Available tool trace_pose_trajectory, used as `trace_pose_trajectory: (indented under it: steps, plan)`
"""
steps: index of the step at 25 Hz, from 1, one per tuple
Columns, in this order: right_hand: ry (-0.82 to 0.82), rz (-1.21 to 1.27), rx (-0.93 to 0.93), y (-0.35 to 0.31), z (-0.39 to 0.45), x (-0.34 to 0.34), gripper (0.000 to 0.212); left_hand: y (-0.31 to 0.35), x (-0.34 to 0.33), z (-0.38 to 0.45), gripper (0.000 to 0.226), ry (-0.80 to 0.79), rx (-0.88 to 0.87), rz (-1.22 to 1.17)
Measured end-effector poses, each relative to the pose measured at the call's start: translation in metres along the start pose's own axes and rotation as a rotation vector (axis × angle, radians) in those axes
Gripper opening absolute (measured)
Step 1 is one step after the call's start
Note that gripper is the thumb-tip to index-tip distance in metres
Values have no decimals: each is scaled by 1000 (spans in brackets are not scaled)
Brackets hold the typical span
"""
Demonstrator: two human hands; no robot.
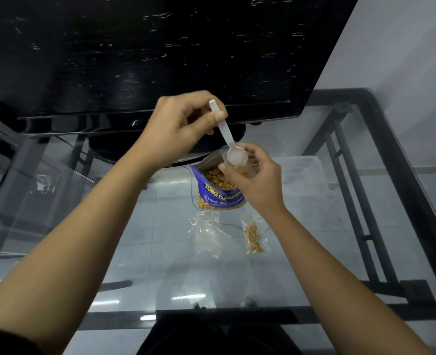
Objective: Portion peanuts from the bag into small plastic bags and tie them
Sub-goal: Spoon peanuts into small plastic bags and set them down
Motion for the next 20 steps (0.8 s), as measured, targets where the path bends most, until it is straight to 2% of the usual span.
trace_pose_trajectory:
  steps: [3,6,7,8,9,11,12,13,16,20]
  plan:
    - [10,-1,-42,3,1,4,43,-2,10,-3,12,114,-50,-3]
    - [38,32,-110,13,-2,14,45,-25,26,-13,12,433,20,-183]
    - [47,54,-135,18,-4,19,47,-37,22,-17,13,470,66,-209]
    - [36,69,-164,24,-6,22,48,-49,11,-20,13,431,104,-172]
    - [3,73,-194,28,-9,23,48,-58,-5,-24,12,324,115,-67]
    - [-91,51,-235,36,-14,21,49,-70,-44,-32,19,37,34,202]
    - [-129,26,-245,38,-16,19,49,-76,-58,-35,21,-31,9,274]
    - [-149,5,-247,40,-18,18,48,-81,-65,-37,20,-19,55,272]
    - [-163,9,-245,41,-19,18,44,-88,-69,-35,17,180,238,173]
    - [-188,24,-239,42,-21,20,41,-85,-73,-28,18,165,424,124]
Point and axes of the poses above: each hand's wrist, its own z-axis towards the middle knuckle, its own x-axis out of the back of the hand, y = z × x, the point moved 4 cm from there along z, towards the middle knuckle, and after that the axes turned 10 degrees about -y, right-handed, at the moved point
